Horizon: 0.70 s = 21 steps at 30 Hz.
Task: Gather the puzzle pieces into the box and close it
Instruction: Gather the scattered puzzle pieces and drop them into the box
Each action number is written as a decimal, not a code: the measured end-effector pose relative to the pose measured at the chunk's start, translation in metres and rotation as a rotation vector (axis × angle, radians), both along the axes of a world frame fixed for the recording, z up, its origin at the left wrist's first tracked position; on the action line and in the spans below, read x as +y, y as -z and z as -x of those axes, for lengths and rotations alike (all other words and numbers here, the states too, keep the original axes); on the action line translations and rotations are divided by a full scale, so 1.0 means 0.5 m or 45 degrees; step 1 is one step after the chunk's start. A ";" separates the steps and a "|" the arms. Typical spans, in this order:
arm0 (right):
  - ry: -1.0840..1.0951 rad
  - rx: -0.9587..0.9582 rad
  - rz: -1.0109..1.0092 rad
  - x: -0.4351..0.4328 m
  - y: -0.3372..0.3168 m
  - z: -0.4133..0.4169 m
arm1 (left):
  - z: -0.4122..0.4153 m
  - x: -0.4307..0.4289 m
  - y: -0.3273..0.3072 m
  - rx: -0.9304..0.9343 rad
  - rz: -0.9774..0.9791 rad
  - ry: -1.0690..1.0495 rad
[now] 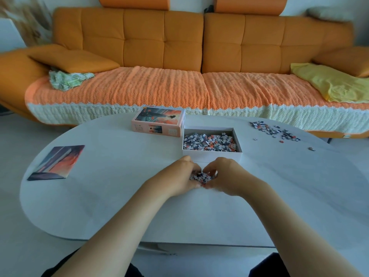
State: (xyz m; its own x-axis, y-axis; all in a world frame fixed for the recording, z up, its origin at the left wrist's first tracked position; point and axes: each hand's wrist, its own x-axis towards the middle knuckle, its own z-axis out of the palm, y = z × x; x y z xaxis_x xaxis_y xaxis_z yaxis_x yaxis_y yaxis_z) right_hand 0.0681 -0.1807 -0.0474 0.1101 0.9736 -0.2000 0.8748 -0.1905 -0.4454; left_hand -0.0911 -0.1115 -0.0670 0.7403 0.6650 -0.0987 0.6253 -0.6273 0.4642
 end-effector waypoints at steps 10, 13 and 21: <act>0.065 0.060 0.073 0.015 0.005 -0.011 | -0.012 -0.003 0.006 -0.146 -0.082 -0.058; 0.068 0.060 0.049 0.018 0.004 -0.016 | -0.015 0.003 0.005 -0.172 -0.059 -0.083; 0.131 0.220 -0.224 0.033 -0.035 -0.043 | -0.031 0.038 -0.036 -0.440 0.025 -0.175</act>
State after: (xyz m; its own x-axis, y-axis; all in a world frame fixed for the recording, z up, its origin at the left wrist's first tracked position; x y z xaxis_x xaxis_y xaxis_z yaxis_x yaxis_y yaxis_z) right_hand 0.0894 -0.1643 -0.0301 0.1895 0.9804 -0.0531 0.7631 -0.1811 -0.6204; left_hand -0.0756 -0.0926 -0.0489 0.6359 0.7611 0.1280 0.5073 -0.5372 0.6739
